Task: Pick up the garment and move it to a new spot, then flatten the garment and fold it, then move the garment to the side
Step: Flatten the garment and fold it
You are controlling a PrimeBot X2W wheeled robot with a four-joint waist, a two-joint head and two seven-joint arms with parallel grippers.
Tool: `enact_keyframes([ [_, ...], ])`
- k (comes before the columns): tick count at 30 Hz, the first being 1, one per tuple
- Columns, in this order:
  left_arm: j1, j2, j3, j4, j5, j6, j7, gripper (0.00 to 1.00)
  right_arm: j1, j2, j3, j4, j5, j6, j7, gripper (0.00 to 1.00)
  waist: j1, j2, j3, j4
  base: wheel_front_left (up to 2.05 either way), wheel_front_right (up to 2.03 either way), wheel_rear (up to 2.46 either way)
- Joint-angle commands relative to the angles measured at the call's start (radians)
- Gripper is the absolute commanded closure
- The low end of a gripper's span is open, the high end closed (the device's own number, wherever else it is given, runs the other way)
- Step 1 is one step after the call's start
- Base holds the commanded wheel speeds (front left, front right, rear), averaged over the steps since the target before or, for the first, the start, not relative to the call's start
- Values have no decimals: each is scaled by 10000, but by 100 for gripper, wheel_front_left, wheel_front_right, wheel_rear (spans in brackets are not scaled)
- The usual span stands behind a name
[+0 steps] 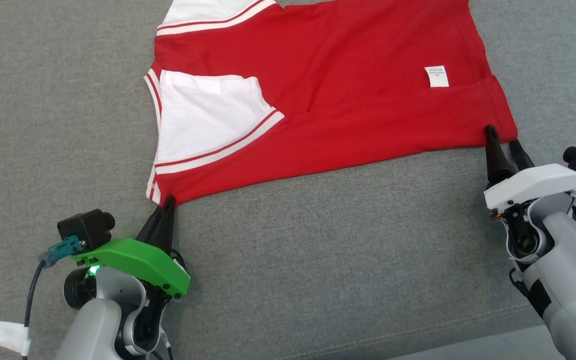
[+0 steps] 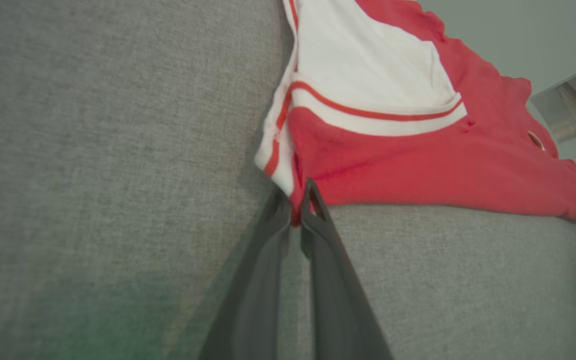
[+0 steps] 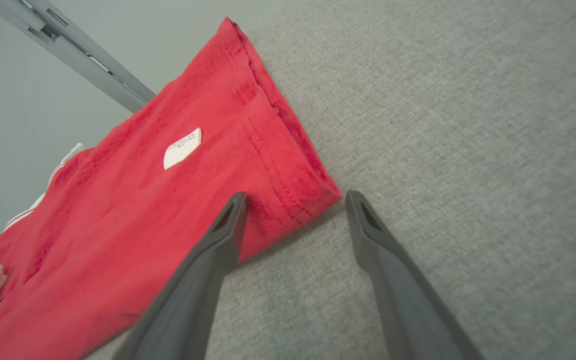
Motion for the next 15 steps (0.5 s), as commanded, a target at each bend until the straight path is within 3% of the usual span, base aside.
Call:
enact_keyframes([
  [1, -96, 104, 5, 13, 44, 6, 12, 100, -62, -82, 47, 47, 156, -14, -32, 0, 0, 0, -36, 47, 0, 0, 0],
  [2, -98, 99, -14, 18, 45, -4, 12, 100, -88, -109, 86, 60, 335, -14, -32, 1, 0, 0, -64, 72, 0, 0, 0],
  [4, -77, 71, -47, 39, 22, -30, 11, 100, -118, -249, 139, 20, 547, -14, -33, 73, 0, 0, -133, 108, 0, 0, 0],
  [5, -56, 72, -63, 44, 30, -45, -7, 100, -100, -283, 83, -60, 684, -14, -34, 100, 0, 0, -178, 119, 0, 0, 0],
  [15, 1090, -44, -32, -311, -623, -342, -11, 100, 1313, -1060, 297, -951, 1359, -14, -34, 100, 0, 0, -1154, 296, 0, 0, 0],
])
